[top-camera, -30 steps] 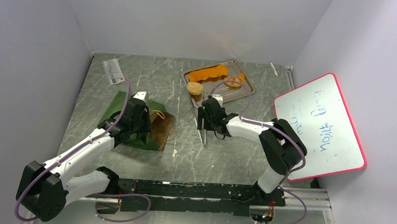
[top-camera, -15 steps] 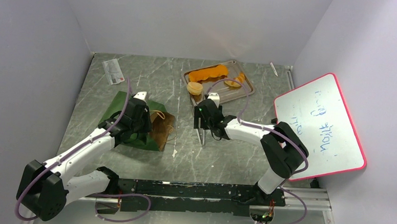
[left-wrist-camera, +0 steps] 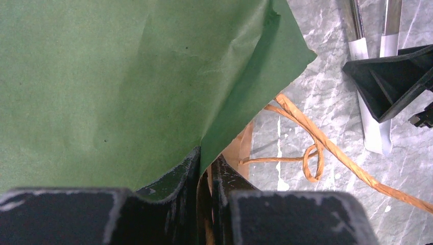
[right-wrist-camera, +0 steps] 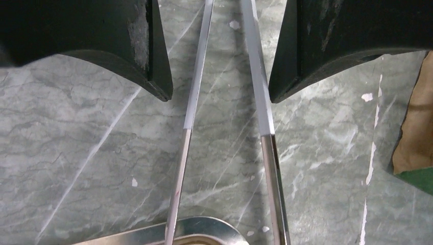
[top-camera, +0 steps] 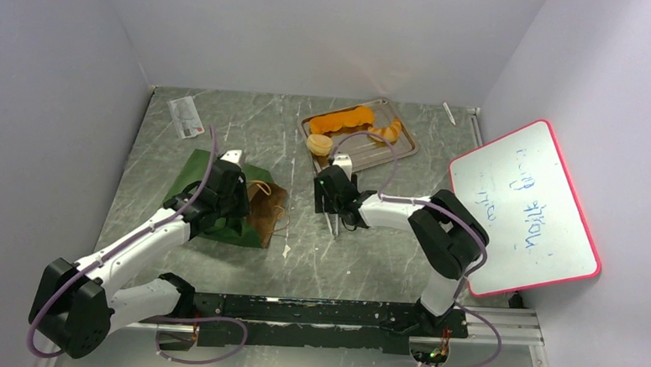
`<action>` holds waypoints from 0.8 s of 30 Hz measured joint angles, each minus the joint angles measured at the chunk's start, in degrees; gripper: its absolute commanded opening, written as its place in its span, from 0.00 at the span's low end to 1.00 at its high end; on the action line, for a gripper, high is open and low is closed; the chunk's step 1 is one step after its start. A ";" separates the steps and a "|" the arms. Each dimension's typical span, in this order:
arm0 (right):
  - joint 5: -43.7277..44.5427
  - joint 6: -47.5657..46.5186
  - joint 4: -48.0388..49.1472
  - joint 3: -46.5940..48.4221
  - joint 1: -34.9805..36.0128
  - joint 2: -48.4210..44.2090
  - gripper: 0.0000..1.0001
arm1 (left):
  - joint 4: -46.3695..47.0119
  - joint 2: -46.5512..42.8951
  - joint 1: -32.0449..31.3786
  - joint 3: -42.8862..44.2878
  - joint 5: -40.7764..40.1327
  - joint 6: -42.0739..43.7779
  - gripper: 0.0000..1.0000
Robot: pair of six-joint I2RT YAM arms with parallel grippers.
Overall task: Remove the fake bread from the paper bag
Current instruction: Pick up the clamp at the center of the board.
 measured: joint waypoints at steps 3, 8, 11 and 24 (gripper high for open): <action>0.85 -0.50 1.25 0.44 0.02 1.01 0.62 | 0.07 0.22 0.00 0.00 0.07 0.00 0.07; 1.27 -0.74 2.64 0.33 0.02 1.46 0.59 | 0.07 0.22 0.00 0.00 0.07 -0.02 0.07; 1.01 -0.68 3.34 -0.50 0.02 0.96 0.58 | 0.31 0.22 0.00 -0.11 0.09 -0.11 0.07; -3.15 1.16 1.36 -6.95 0.02 -5.97 0.54 | 1.60 -1.75 0.00 -2.51 0.02 -2.16 0.07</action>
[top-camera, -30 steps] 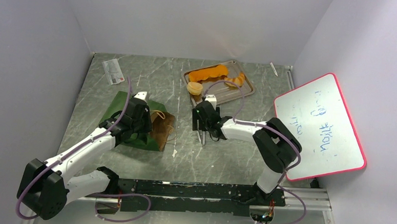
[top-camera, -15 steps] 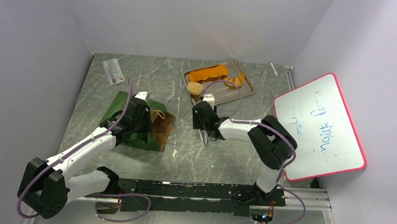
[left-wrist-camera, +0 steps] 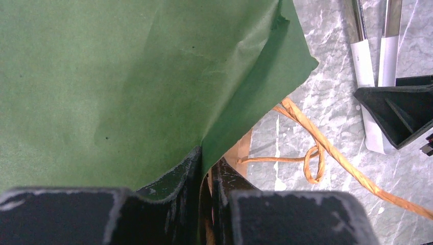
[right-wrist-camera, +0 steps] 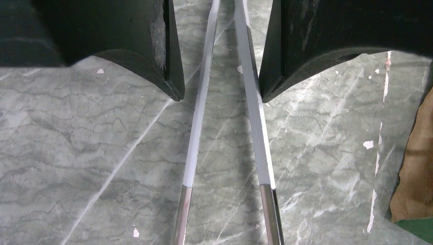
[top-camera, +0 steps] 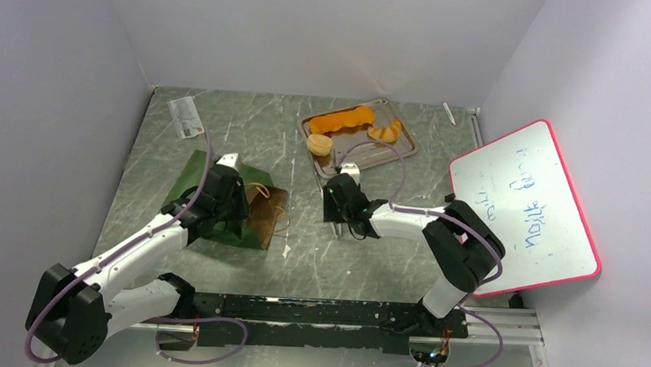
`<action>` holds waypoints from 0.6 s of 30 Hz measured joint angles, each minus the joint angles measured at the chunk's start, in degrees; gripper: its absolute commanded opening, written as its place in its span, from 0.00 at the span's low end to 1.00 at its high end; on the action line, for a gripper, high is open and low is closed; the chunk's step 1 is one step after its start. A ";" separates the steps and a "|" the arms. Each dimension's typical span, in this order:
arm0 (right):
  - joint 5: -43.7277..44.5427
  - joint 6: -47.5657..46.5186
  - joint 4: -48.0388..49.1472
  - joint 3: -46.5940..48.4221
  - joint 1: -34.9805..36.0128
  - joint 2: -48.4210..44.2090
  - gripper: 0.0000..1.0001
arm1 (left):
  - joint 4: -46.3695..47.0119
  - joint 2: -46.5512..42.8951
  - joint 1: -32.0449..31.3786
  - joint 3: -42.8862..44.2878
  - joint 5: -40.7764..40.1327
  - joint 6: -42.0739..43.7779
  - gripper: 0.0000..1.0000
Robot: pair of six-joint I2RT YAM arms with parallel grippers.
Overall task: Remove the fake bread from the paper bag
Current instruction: Pick up the clamp at the center of the board.
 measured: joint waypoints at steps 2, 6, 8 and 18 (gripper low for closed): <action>-0.17 0.00 -0.57 -0.20 0.00 -0.35 0.54 | 0.15 -0.42 0.00 -0.48 0.02 -0.46 0.07; -0.33 -0.07 -0.63 -0.22 0.00 -0.46 0.58 | 0.52 -1.05 0.00 -1.33 0.00 -1.20 0.07; -0.24 -0.09 -0.68 0.07 0.02 -0.17 0.61 | 0.59 -1.11 0.00 -1.33 0.00 -1.42 0.07; 3.87 -2.01 0.61 7.23 0.02 7.19 0.59 | 0.50 -0.66 0.00 -0.96 -0.13 -1.22 0.07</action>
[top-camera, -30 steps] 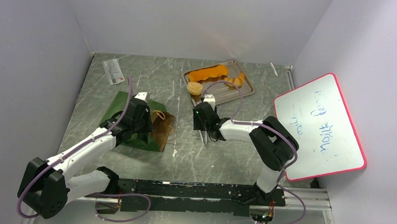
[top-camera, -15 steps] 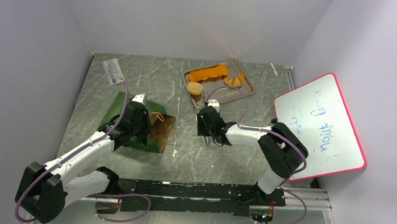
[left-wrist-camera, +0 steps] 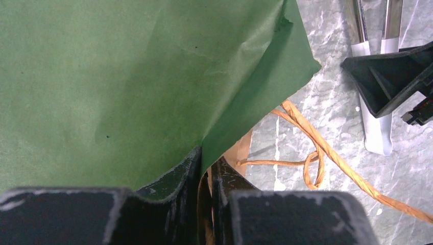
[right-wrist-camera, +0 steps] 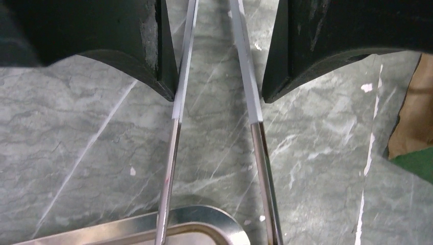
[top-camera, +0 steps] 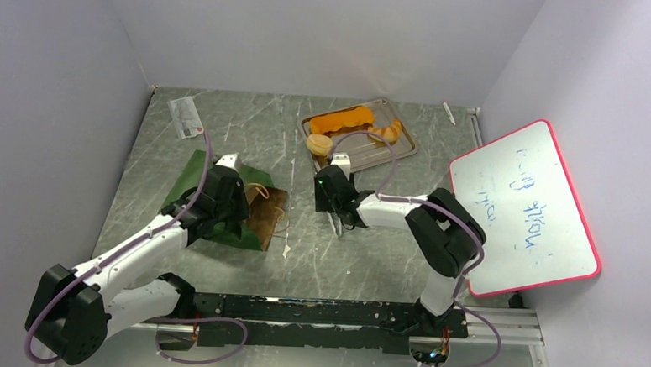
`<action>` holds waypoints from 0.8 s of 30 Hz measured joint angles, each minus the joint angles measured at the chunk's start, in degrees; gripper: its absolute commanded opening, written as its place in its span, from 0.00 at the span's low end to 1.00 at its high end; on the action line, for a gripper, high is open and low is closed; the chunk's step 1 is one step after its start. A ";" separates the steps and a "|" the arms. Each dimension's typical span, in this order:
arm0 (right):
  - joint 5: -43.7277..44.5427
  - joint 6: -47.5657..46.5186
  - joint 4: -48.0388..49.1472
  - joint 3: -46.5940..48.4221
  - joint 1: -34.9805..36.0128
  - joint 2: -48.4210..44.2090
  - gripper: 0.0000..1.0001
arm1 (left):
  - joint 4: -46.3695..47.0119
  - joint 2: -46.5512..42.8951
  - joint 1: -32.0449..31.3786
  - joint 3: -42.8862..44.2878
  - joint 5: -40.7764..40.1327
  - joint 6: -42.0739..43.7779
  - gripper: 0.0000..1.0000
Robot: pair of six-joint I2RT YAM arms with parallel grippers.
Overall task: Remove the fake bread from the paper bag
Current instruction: Pick up the clamp at the center of the board.
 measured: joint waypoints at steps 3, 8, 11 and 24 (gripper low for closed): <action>1.25 -0.70 0.70 0.81 0.13 1.20 0.57 | 0.00 0.33 0.00 0.15 -0.13 0.42 0.07; 2.64 -0.90 2.14 -0.02 0.28 1.33 0.53 | 0.07 0.70 0.00 0.15 -0.15 0.61 0.07; 2.82 -0.57 3.98 -1.62 0.35 0.63 0.52 | 0.26 1.01 0.00 0.15 -0.15 0.59 0.07; -1.70 2.10 -0.87 -8.87 0.39 -8.61 0.45 | 0.96 1.14 0.00 0.15 -0.22 0.37 0.07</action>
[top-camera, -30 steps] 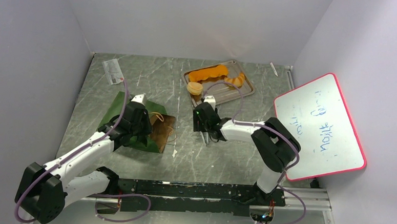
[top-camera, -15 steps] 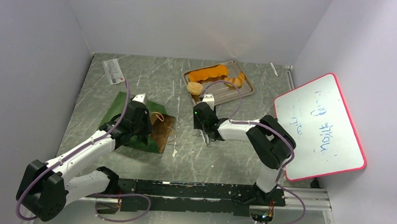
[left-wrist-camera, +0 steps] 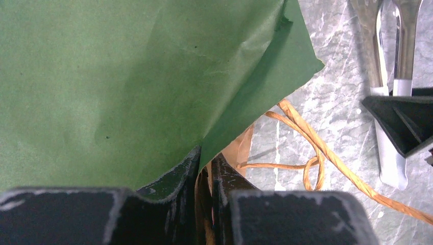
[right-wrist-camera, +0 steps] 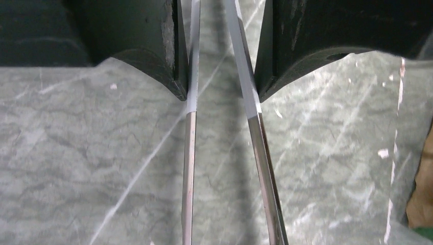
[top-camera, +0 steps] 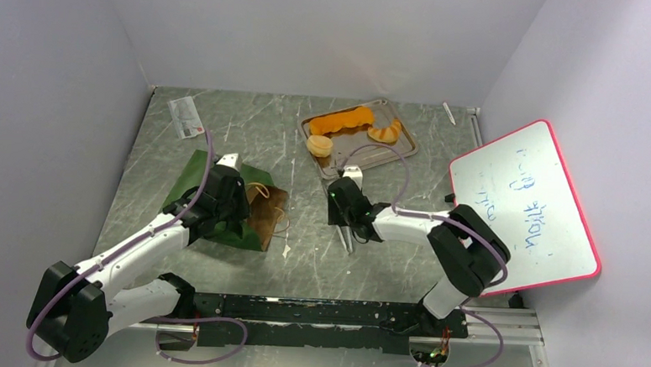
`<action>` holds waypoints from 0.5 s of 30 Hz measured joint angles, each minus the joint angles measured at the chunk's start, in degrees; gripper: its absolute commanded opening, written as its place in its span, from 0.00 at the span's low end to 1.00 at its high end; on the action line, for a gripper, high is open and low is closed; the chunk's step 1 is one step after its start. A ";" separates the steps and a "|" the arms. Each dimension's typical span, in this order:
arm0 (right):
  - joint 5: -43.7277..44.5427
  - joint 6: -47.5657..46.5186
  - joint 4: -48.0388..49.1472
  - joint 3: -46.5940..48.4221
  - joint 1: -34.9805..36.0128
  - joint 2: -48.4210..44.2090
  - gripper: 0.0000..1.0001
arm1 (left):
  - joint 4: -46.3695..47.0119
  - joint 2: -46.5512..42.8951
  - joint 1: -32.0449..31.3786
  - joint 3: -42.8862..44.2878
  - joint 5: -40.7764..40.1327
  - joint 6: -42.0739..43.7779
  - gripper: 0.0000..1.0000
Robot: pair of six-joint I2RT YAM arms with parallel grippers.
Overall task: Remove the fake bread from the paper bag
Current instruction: Pick up the clamp at the center of the board.
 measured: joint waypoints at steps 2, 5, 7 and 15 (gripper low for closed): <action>-0.70 0.20 -1.55 -0.72 0.11 -1.42 0.44 | 0.00 -0.07 0.00 0.00 0.00 -0.04 0.07; -2.10 0.66 -3.91 -2.34 0.26 -4.09 0.41 | 0.02 -0.22 0.02 0.00 0.00 -0.09 0.07; -2.86 0.87 -5.62 -3.45 0.37 -6.36 0.39 | 0.04 -0.22 0.02 0.00 0.00 -0.11 0.07; -6.03 1.18 -13.25 -4.28 1.05 -21.44 0.32 | -0.07 -0.83 0.00 0.00 -0.17 0.24 0.07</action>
